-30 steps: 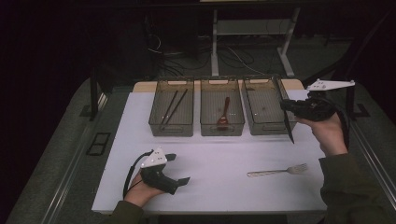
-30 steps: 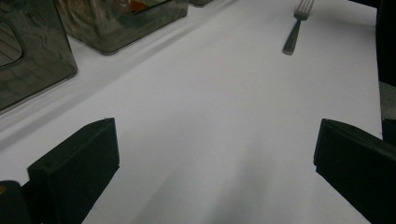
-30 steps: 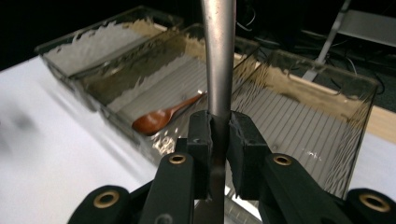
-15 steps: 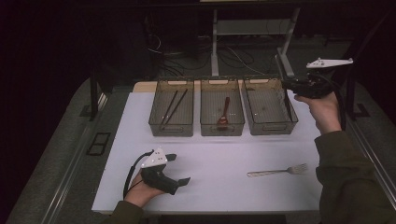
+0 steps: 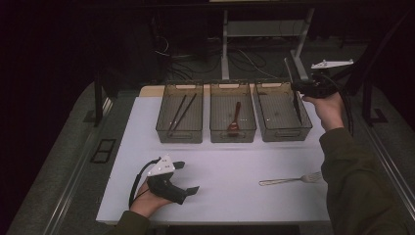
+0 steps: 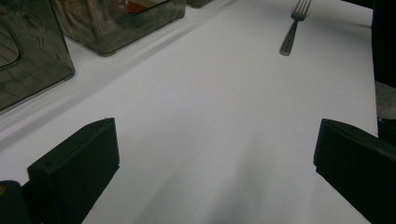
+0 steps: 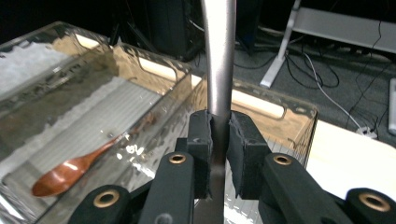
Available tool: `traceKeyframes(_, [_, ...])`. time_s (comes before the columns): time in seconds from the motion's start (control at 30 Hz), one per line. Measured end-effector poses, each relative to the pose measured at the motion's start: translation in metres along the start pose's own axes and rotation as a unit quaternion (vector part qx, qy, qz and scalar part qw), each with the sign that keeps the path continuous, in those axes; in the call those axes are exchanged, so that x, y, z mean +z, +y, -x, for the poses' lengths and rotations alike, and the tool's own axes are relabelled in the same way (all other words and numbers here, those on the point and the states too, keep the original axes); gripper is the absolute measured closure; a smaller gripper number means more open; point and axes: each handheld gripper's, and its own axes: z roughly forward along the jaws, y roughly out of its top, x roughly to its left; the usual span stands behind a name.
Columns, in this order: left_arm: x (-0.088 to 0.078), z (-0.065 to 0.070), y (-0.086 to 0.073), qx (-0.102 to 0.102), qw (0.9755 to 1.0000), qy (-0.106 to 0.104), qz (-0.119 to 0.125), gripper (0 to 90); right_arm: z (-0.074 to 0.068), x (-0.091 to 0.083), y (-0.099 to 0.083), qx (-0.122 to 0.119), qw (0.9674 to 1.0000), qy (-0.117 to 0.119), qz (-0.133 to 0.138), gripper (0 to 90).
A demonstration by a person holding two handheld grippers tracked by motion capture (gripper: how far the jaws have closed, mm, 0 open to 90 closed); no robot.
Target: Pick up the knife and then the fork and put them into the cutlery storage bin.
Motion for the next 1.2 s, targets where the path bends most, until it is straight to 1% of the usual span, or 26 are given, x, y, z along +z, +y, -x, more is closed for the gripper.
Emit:
traceKeyframes(0.27, [-0.001, 0.001, -0.001, -0.002, 1.0, 0.0, 0.001, 0.0, 0.004, 0.014, -0.014, 0.006, 0.9998, -0.005, -0.017, 78.4])
traceKeyframes(0.37, [-0.001, 0.001, -0.001, -0.001, 1.0, 0.002, 0.0, 0.0, 0.006, 0.019, -0.021, 0.011, 0.9997, 0.0, -0.022, 78.4])
traceKeyframes(0.47, [-0.001, 0.001, -0.001, -0.001, 1.0, 0.001, 0.0, 0.0, 0.009, 0.023, -0.025, 0.011, 0.9993, -0.002, -0.035, 78.3])
traceKeyframes(0.53, [0.0, 0.001, -0.001, 0.0, 1.0, 0.002, -0.001, 0.0, 0.011, 0.025, -0.027, 0.01, 0.999, -0.007, -0.044, 78.3])
traceKeyframes(0.7, [0.0, 0.001, -0.001, -0.001, 1.0, 0.002, -0.001, 0.0, 0.012, 0.029, -0.031, 0.006, 0.9973, -0.008, -0.072, 78.4])
traceKeyframes(0.73, [-0.001, 0.001, -0.001, -0.001, 1.0, 0.002, -0.001, 0.0, 0.012, 0.031, -0.032, 0.002, 0.9972, -0.009, -0.075, 78.4])
traceKeyframes(0.8, [-0.001, 0.002, -0.001, -0.001, 1.0, 0.002, -0.001, 0.0, 0.012, 0.033, -0.034, 0.004, 0.9965, -0.008, -0.083, 78.3])
traceKeyframes(0.87, [-0.001, 0.002, -0.001, -0.001, 1.0, 0.002, -0.001, 0.0, 0.013, 0.035, -0.036, 0.001, 0.9962, -0.012, -0.087, 78.3])
traceKeyframes(0.9, [0.0, 0.002, -0.001, -0.001, 1.0, 0.001, -0.001, 0.0, 0.012, 0.036, -0.037, 0.004, 0.9959, -0.009, -0.09, 78.3])
traceKeyframes(1.07, [0.0, 0.002, -0.001, -0.001, 1.0, 0.001, -0.001, 0.0, 0.01, 0.043, -0.036, -0.001, 0.9948, -0.015, -0.1, 78.3])
traceKeyframes(1.2, [-0.001, 0.002, -0.001, 0.0, 1.0, 0.001, 0.0, 0.0, 0.009, 0.051, -0.036, 0.001, 0.9934, -0.019, -0.113, 78.3])
